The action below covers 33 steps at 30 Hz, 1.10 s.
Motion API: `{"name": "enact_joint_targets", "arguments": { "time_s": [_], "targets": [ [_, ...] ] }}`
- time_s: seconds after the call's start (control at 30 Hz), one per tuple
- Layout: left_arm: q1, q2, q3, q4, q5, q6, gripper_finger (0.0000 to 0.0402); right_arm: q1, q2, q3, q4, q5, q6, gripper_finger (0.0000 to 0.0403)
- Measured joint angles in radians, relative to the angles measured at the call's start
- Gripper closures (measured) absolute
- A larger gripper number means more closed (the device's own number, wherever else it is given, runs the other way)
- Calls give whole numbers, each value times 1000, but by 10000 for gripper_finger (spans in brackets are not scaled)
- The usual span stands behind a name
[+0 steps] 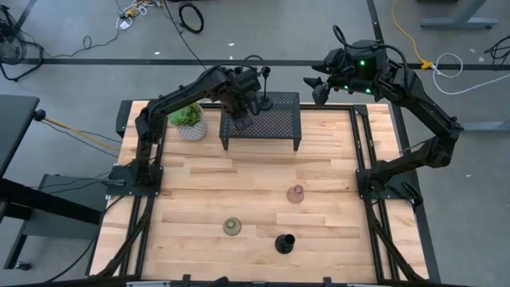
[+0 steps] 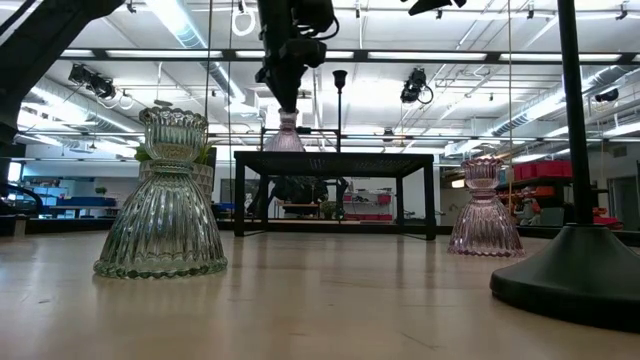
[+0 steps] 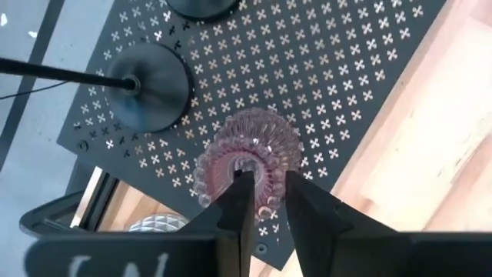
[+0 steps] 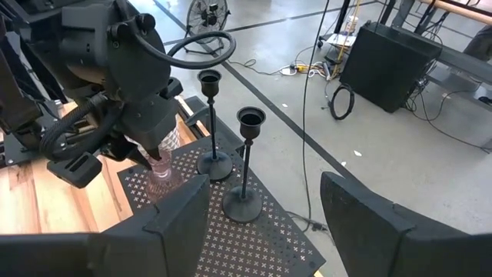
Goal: Pick & Place candle stick holders
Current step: Put the left pink glass candle holder on the shelf, then put the green glass candle holder on the shelf aligned with the other glass candle holder
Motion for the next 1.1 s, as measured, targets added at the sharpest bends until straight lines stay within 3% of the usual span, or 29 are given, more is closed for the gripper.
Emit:
{"name": "enact_joint_targets", "arguments": {
  "time_s": [0.67, 1.1],
  "targets": [
    [0, 0, 0, 29, -45, 26, 328, 0, 0, 0, 0, 12, -1, 154],
    [-2, -5, 32, 41, -8, 25, 328, 0, 0, 0, 0, 28, -2, 154]
  ]
}}
